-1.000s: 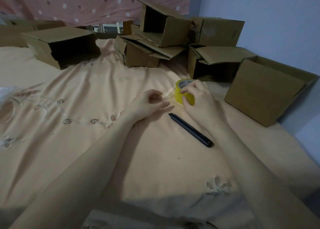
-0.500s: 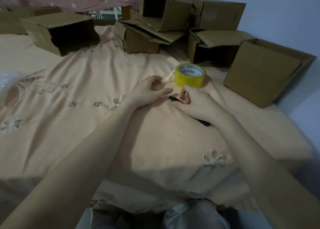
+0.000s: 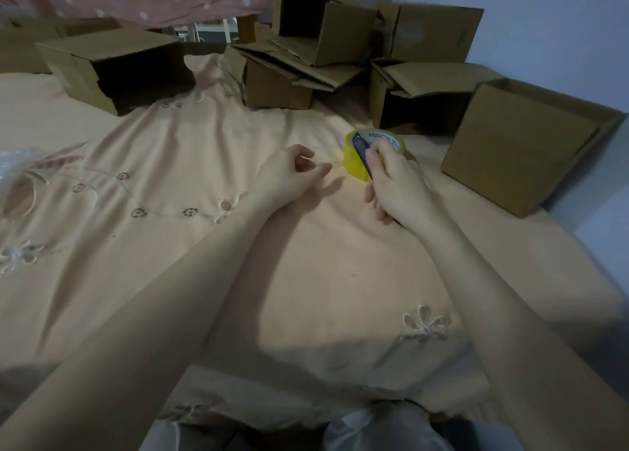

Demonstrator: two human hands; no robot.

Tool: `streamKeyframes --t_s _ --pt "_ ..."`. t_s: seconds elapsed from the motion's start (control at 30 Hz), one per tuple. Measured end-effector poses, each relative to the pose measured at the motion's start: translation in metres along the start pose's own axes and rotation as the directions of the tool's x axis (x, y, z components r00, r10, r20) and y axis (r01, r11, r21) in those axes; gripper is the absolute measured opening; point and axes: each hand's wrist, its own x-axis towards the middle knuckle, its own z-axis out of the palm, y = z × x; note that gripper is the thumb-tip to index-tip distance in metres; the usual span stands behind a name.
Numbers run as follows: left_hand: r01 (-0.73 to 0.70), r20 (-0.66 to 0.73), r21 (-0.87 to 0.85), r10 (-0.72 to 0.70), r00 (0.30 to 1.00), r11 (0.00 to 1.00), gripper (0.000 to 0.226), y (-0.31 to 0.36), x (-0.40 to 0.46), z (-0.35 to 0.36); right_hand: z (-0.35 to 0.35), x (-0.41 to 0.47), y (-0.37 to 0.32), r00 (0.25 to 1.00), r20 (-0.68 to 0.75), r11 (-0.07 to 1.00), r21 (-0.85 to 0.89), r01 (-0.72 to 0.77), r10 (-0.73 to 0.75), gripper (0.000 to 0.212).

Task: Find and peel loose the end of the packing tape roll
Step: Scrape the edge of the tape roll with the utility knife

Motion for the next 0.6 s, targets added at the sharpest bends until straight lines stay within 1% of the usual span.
streamKeyframes --t_s 0.1,0.17,0.23,0.37,0.43,0.53,0.6 --pt "-0.009 -0.073 0.051 0.013 0.997 0.999 0.040 0.002 0.006 0.001 0.007 0.012 0.000 0.994 -0.111 0.999 0.029 0.024 -0.020 0.028" --pt "-0.025 -0.103 0.060 0.031 0.994 0.998 0.038 0.003 0.009 0.002 0.012 0.020 -0.001 0.988 -0.151 0.994 0.113 -0.009 0.026 0.036" --pt "-0.050 -0.139 0.063 0.058 0.989 0.997 0.034 0.001 0.012 0.005 0.015 0.026 -0.001 0.982 -0.173 0.978 0.203 -0.039 0.075 0.035" --pt "-0.103 -0.211 0.016 0.104 0.972 0.995 0.023 -0.005 0.015 0.011 0.017 0.025 0.001 0.983 -0.133 0.949 0.305 -0.079 0.125 0.024" --pt "-0.087 -0.218 -0.044 0.076 0.973 0.995 0.019 -0.007 0.016 0.011 0.018 0.023 0.005 0.984 -0.126 0.939 0.335 -0.080 0.129 0.021" --pt "-0.043 -0.200 -0.147 0.013 0.980 0.988 0.022 -0.007 0.018 0.010 0.019 0.022 0.011 0.983 -0.154 0.924 0.380 -0.035 0.100 0.013" --pt "-0.036 -0.190 -0.187 0.000 0.982 0.982 0.022 -0.005 0.018 0.009 0.021 0.024 0.014 0.987 -0.130 0.923 0.383 -0.037 0.093 0.013"
